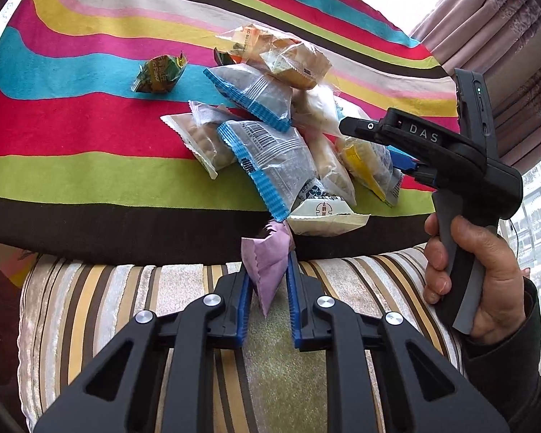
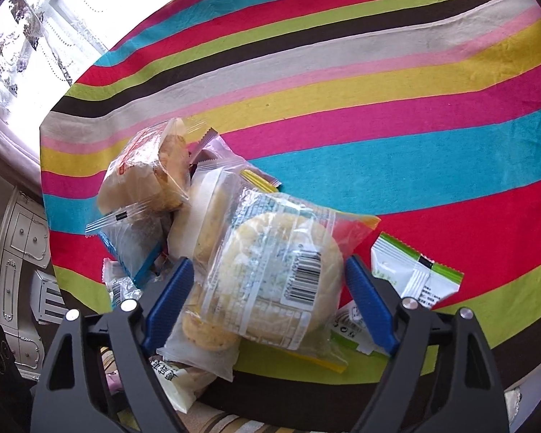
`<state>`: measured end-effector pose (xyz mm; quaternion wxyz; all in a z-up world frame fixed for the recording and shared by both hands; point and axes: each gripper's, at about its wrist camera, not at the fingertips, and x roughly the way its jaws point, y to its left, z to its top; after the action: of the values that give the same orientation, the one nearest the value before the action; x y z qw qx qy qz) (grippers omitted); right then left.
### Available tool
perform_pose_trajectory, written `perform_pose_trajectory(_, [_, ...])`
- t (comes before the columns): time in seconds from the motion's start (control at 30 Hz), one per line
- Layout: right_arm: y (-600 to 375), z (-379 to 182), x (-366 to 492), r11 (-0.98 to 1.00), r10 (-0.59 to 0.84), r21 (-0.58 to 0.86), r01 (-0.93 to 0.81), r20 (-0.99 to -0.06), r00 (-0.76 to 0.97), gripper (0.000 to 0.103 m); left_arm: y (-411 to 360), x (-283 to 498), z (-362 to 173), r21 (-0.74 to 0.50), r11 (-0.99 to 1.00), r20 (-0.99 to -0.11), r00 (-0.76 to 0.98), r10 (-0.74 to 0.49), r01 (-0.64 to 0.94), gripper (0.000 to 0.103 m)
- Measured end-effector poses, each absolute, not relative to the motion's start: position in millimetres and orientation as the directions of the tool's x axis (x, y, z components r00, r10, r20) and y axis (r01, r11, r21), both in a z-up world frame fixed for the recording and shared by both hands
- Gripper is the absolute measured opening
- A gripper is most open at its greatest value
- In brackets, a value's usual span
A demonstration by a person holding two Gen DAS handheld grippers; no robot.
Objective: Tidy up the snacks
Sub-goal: 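Grasp the pink wrapper with the left tool while the right tool grasps a clear cake bag, then carry both snacks to the white box and open both tools to drop them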
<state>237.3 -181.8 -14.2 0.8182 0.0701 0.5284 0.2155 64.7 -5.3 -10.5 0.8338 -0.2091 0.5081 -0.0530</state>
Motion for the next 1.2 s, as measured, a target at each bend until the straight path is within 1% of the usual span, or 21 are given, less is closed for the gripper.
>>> perform_pose_trajectory(0.1, [-181, -14, 235, 0.902, 0.414, 0.321, -0.290, -0.833, 0.366, 0.067, 0, 57, -7, -0.408, 0.904, -0.818, 0.491, -0.298, -0.130, 0.015])
perform_pose_trajectory(0.2, [-182, -11, 231, 0.901, 0.416, 0.315, -0.299, -0.822, 0.388, 0.063, 2, 49, -1, -0.411, 0.901, -0.809, 0.510, -0.292, -0.136, 0.015])
perform_pose_trajectory(0.3, [-189, -3, 223, 0.892, 0.436, 0.324, -0.314, -0.799, 0.414, 0.061, 4, 41, 5, -0.414, 0.900, -0.798, 0.530, -0.285, -0.140, 0.014])
perform_pose_trajectory(0.43, [-198, 15, 210, 0.884, 0.455, 0.322, -0.339, -0.758, 0.466, 0.060, 6, 33, 13, -0.417, 0.897, -0.785, 0.556, -0.274, -0.147, 0.013])
perform_pose_trajectory(0.57, [-212, 25, 201, 0.873, 0.482, 0.350, -0.340, -0.725, 0.491, 0.060, 8, 26, 22, -0.407, 0.901, -0.772, 0.583, -0.252, -0.149, 0.013])
perform_pose_trajectory(0.7, [-227, 33, 191, 0.867, 0.496, 0.371, -0.332, -0.703, 0.509, 0.059, 8, 24, 27, -0.395, 0.904, -0.774, 0.589, -0.232, -0.162, 0.013])
perform_pose_trajectory(0.93, [-261, 41, 169, 0.854, 0.520, 0.407, -0.324, -0.672, 0.527, 0.059, -5, 27, 53, -0.374, 0.915, -0.753, 0.626, -0.206, -0.149, 0.013])
perform_pose_trajectory(1.07, [-283, 44, 155, 0.856, 0.516, 0.415, -0.307, -0.667, 0.538, 0.059, -23, 30, 66, -0.369, 0.925, -0.736, 0.638, -0.227, -0.097, 0.013])
perform_pose_trajectory(1.2, [-317, 44, 142, 0.864, 0.501, 0.424, -0.273, -0.666, 0.552, 0.059, -61, 41, 71, -0.373, 0.928, -0.728, 0.623, -0.285, -0.011, 0.013])
